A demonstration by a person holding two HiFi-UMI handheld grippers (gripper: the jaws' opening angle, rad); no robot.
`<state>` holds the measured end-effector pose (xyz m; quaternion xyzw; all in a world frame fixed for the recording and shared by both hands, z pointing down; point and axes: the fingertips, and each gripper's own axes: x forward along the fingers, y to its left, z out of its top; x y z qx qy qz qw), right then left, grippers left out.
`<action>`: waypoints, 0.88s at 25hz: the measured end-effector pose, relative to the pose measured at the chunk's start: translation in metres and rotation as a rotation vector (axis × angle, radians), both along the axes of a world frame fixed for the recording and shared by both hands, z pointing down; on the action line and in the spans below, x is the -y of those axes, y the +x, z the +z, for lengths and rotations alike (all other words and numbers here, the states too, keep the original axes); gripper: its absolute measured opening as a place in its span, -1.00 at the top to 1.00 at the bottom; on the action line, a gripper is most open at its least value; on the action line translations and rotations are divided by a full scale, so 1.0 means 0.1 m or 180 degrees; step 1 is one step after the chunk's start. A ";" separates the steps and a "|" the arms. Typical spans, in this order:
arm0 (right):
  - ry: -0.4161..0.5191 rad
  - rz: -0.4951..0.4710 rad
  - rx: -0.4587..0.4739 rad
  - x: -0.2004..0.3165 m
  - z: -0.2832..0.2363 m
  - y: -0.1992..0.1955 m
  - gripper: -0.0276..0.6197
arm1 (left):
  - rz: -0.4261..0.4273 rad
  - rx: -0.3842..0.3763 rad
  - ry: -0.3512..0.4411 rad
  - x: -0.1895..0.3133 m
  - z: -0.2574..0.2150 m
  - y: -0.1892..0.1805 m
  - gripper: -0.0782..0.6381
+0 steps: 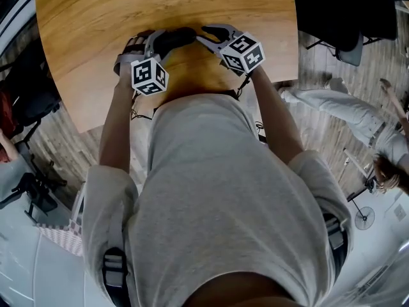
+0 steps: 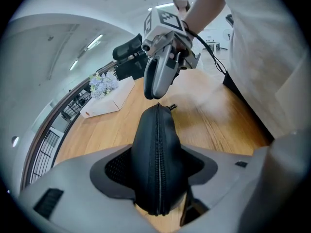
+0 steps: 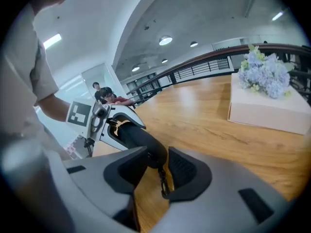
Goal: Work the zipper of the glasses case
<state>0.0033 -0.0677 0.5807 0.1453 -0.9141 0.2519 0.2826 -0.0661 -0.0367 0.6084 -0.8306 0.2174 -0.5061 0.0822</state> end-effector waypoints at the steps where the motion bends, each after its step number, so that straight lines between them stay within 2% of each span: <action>1: -0.0087 -0.0055 0.0074 -0.01 0.01 -0.02 0.51 | 0.0027 0.0006 0.0004 0.00 0.00 0.00 -0.01; 6: -0.0333 -0.0392 0.0252 -0.14 0.09 -0.11 0.49 | 0.0087 -0.0006 0.0003 0.01 0.00 -0.01 -0.01; 11: -0.0429 -0.0359 0.0415 -0.15 0.12 -0.13 0.55 | 0.0072 -0.0019 -0.0042 0.00 0.02 -0.04 -0.01; 17: -0.0086 -0.0525 0.0308 -0.19 0.09 -0.13 0.75 | 0.0018 -0.0013 -0.0100 0.00 0.06 -0.09 -0.01; 22: 0.0113 -0.0617 0.0173 -0.24 0.09 -0.14 0.78 | -0.0006 -0.0009 -0.0105 0.01 0.07 -0.08 -0.01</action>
